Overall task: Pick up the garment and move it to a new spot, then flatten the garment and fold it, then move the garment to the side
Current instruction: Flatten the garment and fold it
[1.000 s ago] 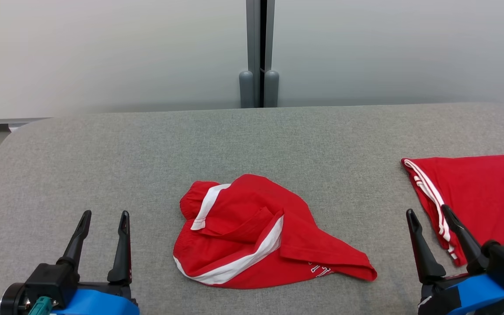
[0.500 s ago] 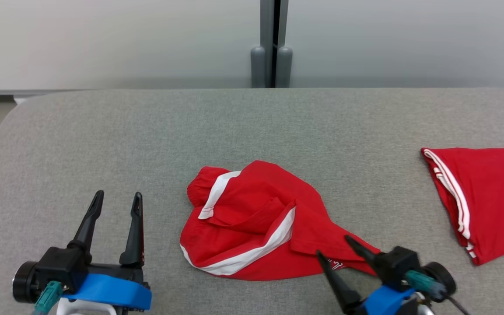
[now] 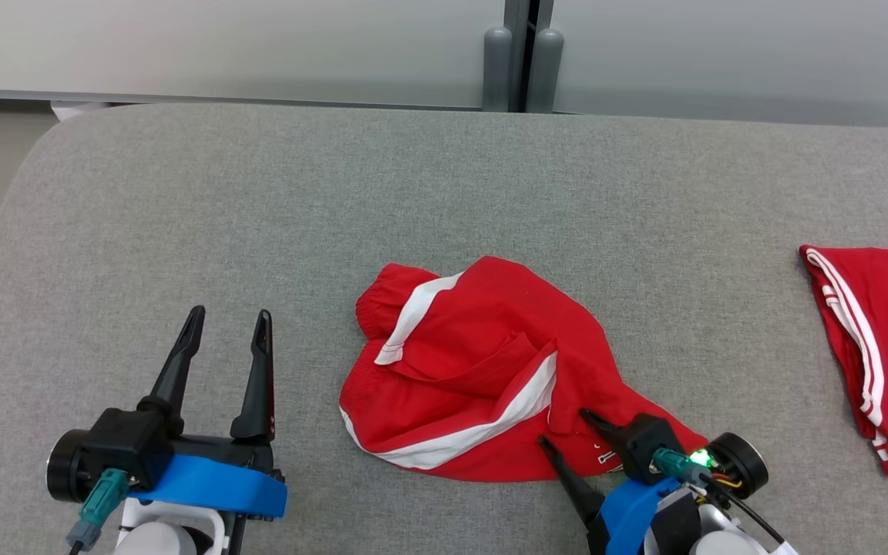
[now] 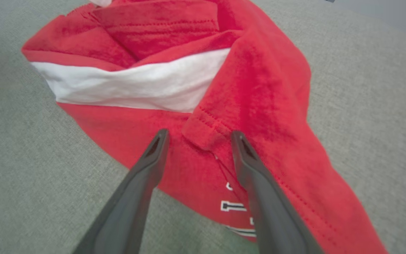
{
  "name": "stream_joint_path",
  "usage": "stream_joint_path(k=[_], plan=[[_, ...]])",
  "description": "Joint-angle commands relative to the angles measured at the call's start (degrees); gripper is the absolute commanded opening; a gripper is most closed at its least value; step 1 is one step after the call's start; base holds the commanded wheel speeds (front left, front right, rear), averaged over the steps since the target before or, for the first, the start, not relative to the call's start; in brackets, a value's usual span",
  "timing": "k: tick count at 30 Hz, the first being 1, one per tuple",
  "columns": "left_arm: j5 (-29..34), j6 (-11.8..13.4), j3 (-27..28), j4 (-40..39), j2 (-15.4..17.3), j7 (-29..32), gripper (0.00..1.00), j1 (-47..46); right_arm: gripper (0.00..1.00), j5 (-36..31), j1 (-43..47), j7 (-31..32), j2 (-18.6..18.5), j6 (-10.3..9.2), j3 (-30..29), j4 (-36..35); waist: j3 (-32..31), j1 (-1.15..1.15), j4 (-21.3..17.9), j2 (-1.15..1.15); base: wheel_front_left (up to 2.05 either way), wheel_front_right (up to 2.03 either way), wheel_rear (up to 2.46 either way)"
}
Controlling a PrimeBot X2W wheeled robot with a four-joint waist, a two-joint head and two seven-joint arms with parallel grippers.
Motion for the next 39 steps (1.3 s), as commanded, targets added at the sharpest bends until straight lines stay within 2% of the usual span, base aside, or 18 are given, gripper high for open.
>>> stream_joint_path(k=[1,2,7,13,17,21,23,32,39], plan=[[0.36,-0.1,0.02,0.05,-0.2,-0.15,1.0,-1.03,0.43,-0.45,-1.13,-0.35,0.16,0.0,-0.24,0.36,0.05,-0.01,-0.03,-0.02,0.0,0.0,0.0],[0.42,-0.26,-0.02,0.28,-0.28,-0.27,1.0,-1.18,0.0,-0.41,-1.34,-0.69,0.31,0.0,-0.56,0.81,0.11,-0.01,-0.04,-0.02,0.0,0.0,0.0],[0.55,-0.76,0.05,0.94,-0.52,-0.6,1.0,-1.63,0.0,0.18,-1.6,-2.75,0.79,0.0,-2.33,1.52,0.11,-0.01,-0.06,-0.02,0.0,0.0,0.0],[0.86,-0.86,0.42,1.23,-0.75,-0.73,1.0,-1.39,0.0,2.46,-0.61,-6.14,0.61,0.0,-5.65,-1.69,-0.55,-0.01,-0.6,-0.02,0.0,0.0,0.0],[1.03,-0.78,0.65,1.12,-0.76,-0.81,1.0,-1.03,0.0,3.67,0.03,-6.78,0.43,0.0,-10.53,-4.1,-0.95,-0.01,-1.03,-0.02,0.0,0.0,0.0],[1.13,-0.79,0.69,0.89,-0.66,-0.87,1.0,-1.24,0.0,5.09,-1.11,-6.63,0.85,0.0,-16.68,-2.73,-0.89,-0.01,-1.32,-0.02,0.0,0.0,0.0],[1.2,-0.96,0.53,0.87,-0.64,-0.88,1.0,-1.56,1.0,6.81,-2.05,-6.35,1.61,0.0,-19.37,-1.06,-0.73,-0.01,-1.34,-0.02,0.0,0.0,0.0],[1.32,-0.97,0.2,1.27,-0.64,-0.94,1.0,-1.76,1.0,9.13,-3.83,-9.78,2.56,0.0,-24.79,5.58,-0.33,-0.01,-1.79,-0.02,0.0,0.0,0.0],[1.46,-0.05,0.67,1.63,0.01,-0.93,1.0,-0.03,1.0,7.41,-0.48,-14.78,0.17,0.0,-24.81,-1.23,-1.76,-0.01,-2.99,-0.02,0.0,0.0,0.0]])
